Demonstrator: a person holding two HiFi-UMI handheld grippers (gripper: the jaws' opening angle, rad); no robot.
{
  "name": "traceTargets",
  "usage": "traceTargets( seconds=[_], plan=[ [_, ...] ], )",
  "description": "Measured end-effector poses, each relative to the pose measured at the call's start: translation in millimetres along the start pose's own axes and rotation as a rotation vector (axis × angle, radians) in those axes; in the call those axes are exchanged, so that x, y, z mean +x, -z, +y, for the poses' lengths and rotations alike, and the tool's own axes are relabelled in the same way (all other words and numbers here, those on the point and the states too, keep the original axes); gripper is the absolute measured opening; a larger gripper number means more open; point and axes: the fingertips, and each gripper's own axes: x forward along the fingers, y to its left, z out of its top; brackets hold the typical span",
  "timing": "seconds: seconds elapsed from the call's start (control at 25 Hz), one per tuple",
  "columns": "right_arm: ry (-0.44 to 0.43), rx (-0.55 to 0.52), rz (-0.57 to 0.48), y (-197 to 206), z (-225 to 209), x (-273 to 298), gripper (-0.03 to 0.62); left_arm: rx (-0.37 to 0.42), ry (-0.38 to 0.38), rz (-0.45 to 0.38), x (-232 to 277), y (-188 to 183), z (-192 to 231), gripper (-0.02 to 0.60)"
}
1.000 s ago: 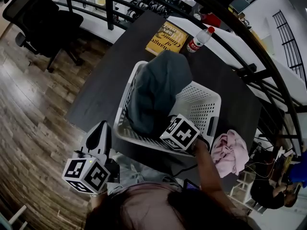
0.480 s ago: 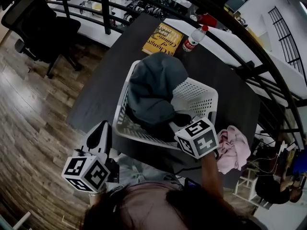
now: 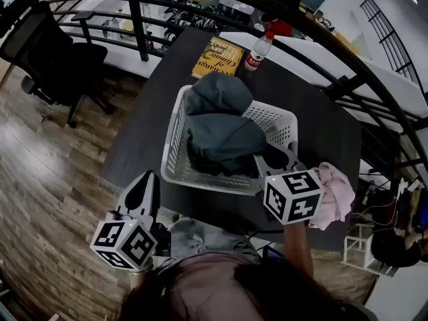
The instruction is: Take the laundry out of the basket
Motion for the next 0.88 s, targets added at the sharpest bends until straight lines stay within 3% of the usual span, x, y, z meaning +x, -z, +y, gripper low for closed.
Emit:
traceTargets(
  seconds=[0.64, 0.88],
  plan=[
    [0.2, 0.07, -0.32, -71, -22, -70, 0.069, 0.089, 0.146, 0.019, -22, -4, -23, -0.003],
    [0.224, 0.067, -0.401, -90, -34, -98, 0.069, 0.111, 0.161, 0.008, -16, -9, -40, -0.003]
  ],
)
